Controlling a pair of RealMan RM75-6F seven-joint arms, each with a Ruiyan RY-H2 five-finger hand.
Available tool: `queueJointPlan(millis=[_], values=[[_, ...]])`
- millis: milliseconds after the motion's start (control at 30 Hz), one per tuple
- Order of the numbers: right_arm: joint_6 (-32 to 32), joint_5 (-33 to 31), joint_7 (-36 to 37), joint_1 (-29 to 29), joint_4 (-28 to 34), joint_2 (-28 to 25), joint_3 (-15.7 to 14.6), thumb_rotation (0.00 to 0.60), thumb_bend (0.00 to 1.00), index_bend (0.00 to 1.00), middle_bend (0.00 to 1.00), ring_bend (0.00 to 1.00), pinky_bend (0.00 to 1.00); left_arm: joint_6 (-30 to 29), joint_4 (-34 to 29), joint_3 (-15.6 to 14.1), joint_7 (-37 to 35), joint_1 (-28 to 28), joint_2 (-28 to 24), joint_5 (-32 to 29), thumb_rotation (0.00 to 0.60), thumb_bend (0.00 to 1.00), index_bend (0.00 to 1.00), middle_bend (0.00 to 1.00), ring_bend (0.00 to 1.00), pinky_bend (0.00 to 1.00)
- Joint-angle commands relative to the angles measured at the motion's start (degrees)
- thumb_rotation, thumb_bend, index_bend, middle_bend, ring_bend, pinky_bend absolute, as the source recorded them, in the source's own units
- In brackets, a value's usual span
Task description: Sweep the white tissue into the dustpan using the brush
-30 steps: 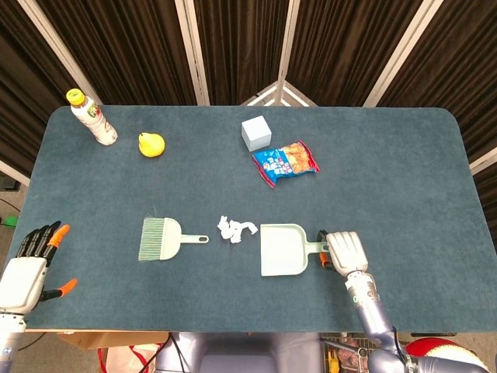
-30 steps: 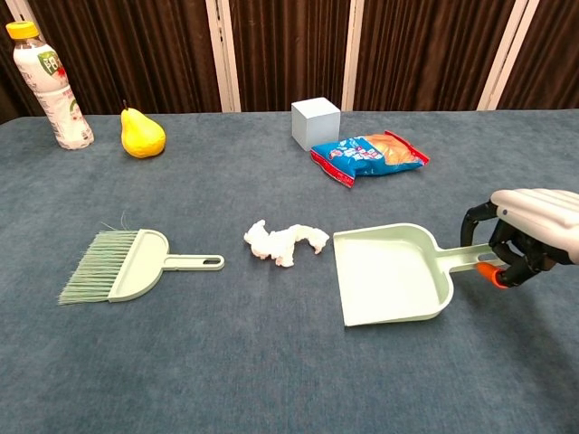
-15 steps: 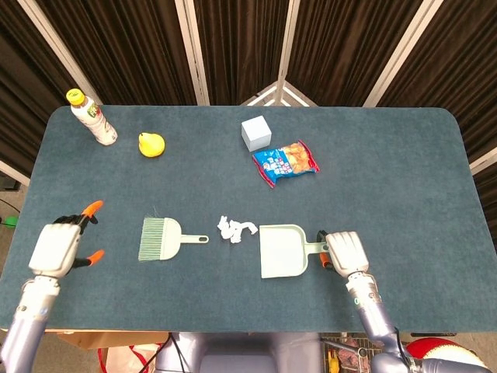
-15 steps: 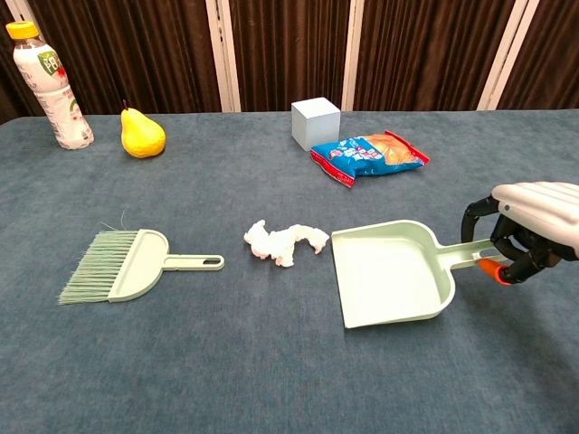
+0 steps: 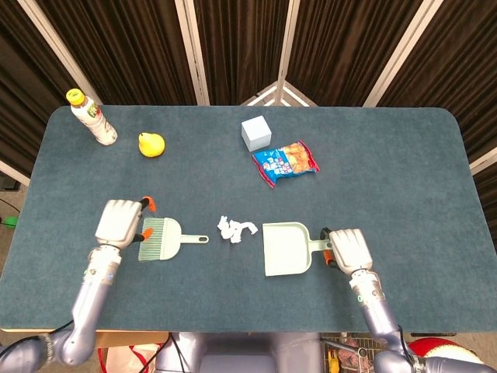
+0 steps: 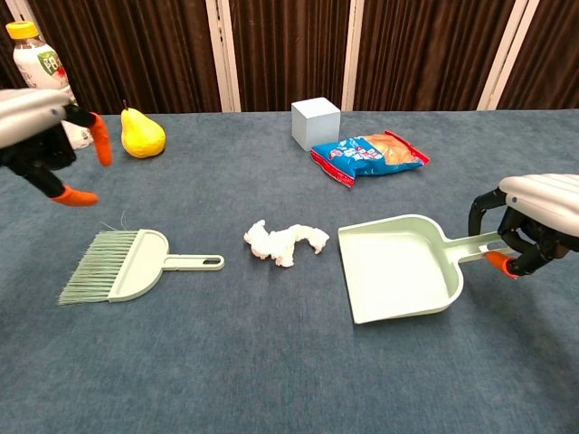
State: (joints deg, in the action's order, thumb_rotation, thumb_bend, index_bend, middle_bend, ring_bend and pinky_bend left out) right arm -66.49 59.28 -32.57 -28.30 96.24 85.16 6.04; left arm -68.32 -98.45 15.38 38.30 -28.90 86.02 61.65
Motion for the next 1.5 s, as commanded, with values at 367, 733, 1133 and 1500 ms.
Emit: queueJointPlan(millis=[367,733,1133,1500], values=[[-0.1,-0.6,-0.3,-0.3,0.3,-0.6,0.3,0.6,0.59,0.7,0.85,0.87,0.87,0.5,3.1,2.5,10.2,-8.3,10.2,-17.3,0.6,0.35,0.47,1.0,1.0,0.99],[-0.1,-0.7,-0.2,-0.2,0.3,-1.0,-0.1,0.6,0.59,0.7,0.85,0.87,0.87,-1.0,5.9,0.8,13.2,-11.8,15.3,-23.7,0.6,0.37,0.47,1.0,1.0,0.99],[0.1,-0.4,0.4,-0.1,0.2,-1.5,-0.5,0.6,0.59,0.7,0.85,0.87,0.87,-1.6,9.3,-0.2,12.9,-13.0,17.7,-26.9,0.6,0.4,0.46,1.0,1.0,0.99],[0.2,0.0,0.8,0.0,0.1,-1.7,-0.9,0.6,0.59,0.7,0.85,0.87,0.87,-1.2,11.5,-0.6,12.3,-13.7,18.9,-28.7,0.6,0.46,0.54,1.0,1.0,1.0]])
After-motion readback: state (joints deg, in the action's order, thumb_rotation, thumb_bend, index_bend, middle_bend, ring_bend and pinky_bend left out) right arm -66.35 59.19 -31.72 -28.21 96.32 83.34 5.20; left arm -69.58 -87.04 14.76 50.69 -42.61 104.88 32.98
